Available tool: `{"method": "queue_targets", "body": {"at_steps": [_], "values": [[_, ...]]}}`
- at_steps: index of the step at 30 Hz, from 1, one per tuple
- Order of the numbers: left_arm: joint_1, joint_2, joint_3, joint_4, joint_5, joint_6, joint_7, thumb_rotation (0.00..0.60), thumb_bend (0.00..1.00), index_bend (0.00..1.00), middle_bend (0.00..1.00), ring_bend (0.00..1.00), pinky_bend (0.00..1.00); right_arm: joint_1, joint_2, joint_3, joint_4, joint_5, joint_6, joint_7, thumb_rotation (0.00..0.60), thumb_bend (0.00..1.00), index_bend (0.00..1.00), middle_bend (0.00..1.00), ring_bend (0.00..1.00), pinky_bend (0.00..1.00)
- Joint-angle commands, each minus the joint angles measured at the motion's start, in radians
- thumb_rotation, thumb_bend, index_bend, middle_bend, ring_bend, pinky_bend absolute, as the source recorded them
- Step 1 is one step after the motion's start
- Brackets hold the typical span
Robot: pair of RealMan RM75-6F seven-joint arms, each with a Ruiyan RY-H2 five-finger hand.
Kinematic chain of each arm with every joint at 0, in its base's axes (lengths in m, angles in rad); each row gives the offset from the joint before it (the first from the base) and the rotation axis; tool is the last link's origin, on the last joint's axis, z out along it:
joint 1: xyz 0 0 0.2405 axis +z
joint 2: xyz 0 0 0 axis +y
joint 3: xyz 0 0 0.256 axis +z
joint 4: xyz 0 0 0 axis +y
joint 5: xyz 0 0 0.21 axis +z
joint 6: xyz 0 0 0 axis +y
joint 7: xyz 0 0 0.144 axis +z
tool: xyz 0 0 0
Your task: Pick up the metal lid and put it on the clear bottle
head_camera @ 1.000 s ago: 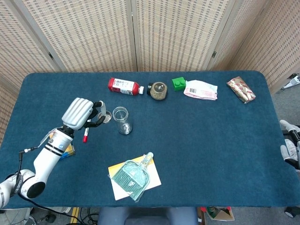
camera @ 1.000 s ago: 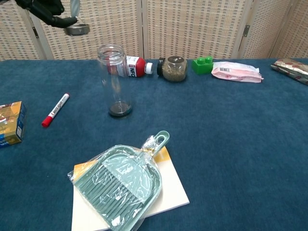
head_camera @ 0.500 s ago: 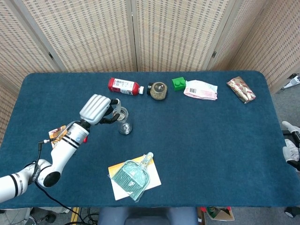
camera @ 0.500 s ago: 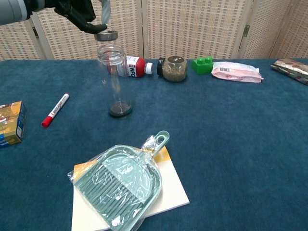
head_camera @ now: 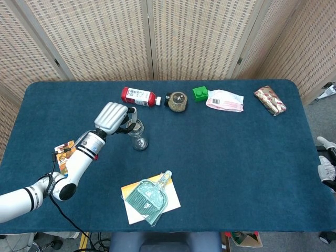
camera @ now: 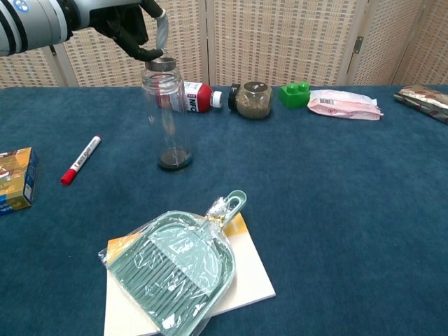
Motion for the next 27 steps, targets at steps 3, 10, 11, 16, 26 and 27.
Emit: {"method": "queue_targets", "body": {"at_steps": [3, 10, 11, 16, 26, 27], "values": [[-0.001, 0.001, 0.009, 0.002, -0.002, 0.006, 0.008, 0.600, 0.48, 0.61, 1.00, 1.00, 1.00, -0.001, -0.001, -0.001, -0.001, -0.003, 0.003, -0.001, 0.600, 0.44, 0.17, 0.26, 0.18, 0.32], [0.002, 0.003, 0.023, 0.009, 0.004, 0.020, 0.018, 0.600, 0.48, 0.61, 1.00, 1.00, 1.00, -0.005, 0.000, -0.004, -0.003, -0.001, 0.004, -0.002, 0.600, 0.44, 0.17, 0.26, 0.18, 0.32], [0.002, 0.004, 0.024, 0.010, 0.004, 0.021, 0.020, 0.600, 0.48, 0.61, 1.00, 1.00, 1.00, -0.005, 0.000, -0.004, -0.003, -0.001, 0.004, -0.002, 0.600, 0.44, 0.17, 0.26, 0.18, 0.32], [0.004, 0.008, 0.031, 0.010, 0.001, 0.021, 0.023, 0.600, 0.47, 0.60, 1.00, 1.00, 1.00, -0.007, 0.000, -0.004, -0.003, -0.002, 0.009, -0.001, 0.600, 0.44, 0.17, 0.26, 0.18, 0.32], [0.004, 0.011, 0.039, 0.010, -0.002, 0.024, 0.029, 0.600, 0.47, 0.54, 1.00, 1.00, 1.00, -0.011, 0.000, -0.005, -0.001, -0.002, 0.014, 0.001, 0.600, 0.44, 0.17, 0.26, 0.18, 0.32], [0.004, 0.010, 0.040, 0.010, -0.001, 0.026, 0.032, 0.600, 0.47, 0.54, 1.00, 1.00, 1.00, -0.012, 0.000, -0.005, -0.001, -0.002, 0.014, 0.001, 0.600, 0.44, 0.17, 0.26, 0.18, 0.32]]}}
